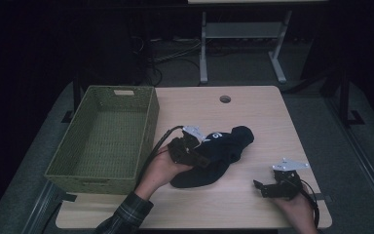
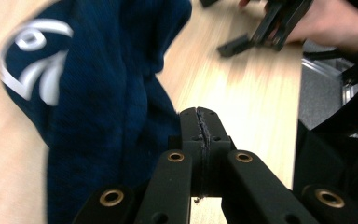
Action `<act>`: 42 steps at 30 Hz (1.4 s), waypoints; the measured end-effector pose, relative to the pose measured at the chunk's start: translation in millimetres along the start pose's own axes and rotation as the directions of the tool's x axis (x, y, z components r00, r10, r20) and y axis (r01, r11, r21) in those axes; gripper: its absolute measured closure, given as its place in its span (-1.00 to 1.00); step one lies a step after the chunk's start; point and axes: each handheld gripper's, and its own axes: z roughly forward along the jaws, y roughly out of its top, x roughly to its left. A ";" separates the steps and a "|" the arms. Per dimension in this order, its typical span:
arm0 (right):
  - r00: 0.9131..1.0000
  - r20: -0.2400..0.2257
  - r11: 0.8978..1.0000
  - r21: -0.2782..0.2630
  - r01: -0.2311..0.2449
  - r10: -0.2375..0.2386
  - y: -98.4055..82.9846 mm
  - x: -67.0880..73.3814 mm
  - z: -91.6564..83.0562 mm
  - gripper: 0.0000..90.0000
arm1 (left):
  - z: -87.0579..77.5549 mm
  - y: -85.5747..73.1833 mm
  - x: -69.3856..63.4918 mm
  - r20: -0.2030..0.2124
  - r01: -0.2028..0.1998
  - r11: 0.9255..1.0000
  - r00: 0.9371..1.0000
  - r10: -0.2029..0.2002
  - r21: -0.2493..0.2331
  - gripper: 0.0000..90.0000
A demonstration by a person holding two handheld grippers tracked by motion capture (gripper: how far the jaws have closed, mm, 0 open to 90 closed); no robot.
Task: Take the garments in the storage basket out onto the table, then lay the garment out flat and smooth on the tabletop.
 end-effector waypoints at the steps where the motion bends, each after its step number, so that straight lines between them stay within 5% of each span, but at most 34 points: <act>1: 1.000 0.000 1.000 0.000 0.000 0.000 0.0 0.0 0.0 -0.83 | 4.1 -3.0 0.0 -0.004 -0.008 1.000 1.000 0.008 0.007 1.00; 13: 1.000 0.000 1.000 0.000 -0.002 0.002 0.0 0.1 0.0 -0.83 | 44.5 -26.5 -3.0 -0.056 -0.011 1.000 0.998 0.012 0.021 1.00; 21: 1.000 -0.003 1.000 0.010 0.013 -0.013 1.3 0.8 -3.6 -0.67 | 65.6 -35.2 0.4 -0.080 -0.018 0.996 0.996 0.024 0.084 1.00; 34: 0.993 -0.111 0.996 -0.076 0.039 -0.048 35.7 15.7 -21.4 -0.23 | 68.5 -37.3 1.1 -0.086 -0.013 0.996 0.996 0.020 0.084 1.00; 42: 0.982 -0.173 0.993 -0.100 0.059 -0.076 62.8 25.4 -12.0 0.00 | 68.5 -38.1 1.9 -0.084 -0.007 0.997 0.996 0.013 0.080 1.00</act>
